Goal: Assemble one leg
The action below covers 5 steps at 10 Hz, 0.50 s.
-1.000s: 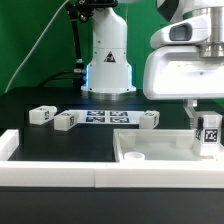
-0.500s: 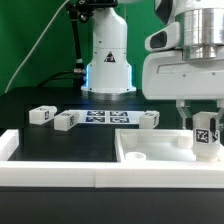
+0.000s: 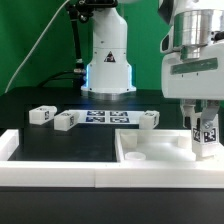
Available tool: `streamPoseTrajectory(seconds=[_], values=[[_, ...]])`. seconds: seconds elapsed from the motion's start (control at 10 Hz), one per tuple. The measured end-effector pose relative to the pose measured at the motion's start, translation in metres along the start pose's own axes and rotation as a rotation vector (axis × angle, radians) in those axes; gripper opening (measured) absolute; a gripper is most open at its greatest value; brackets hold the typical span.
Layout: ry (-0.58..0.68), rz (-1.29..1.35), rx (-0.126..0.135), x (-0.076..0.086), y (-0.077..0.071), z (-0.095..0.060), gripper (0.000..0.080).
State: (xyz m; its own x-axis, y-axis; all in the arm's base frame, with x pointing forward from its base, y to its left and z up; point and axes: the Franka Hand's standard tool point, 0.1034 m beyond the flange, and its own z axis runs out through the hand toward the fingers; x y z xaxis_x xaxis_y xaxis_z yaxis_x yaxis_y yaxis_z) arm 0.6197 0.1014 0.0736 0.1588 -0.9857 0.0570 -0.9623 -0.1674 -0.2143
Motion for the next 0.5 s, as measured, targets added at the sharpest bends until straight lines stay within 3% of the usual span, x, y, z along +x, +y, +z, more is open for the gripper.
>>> streamPoseTrajectory(seconds=[0.2,0.3,0.4,0.5], values=[[-0.011,0.067,-0.006,-0.0004,0.0013,-0.0003,0.0294],[-0.011,0.053,-0.007,-0.0003,0.0016,0.0002,0.0362],[-0.011,0.002,-0.007,-0.0003,0.0017,0.0003,0.0525],[-0.01,-0.107,0.001,0.0001,0.0007,0.0,0.0525]])
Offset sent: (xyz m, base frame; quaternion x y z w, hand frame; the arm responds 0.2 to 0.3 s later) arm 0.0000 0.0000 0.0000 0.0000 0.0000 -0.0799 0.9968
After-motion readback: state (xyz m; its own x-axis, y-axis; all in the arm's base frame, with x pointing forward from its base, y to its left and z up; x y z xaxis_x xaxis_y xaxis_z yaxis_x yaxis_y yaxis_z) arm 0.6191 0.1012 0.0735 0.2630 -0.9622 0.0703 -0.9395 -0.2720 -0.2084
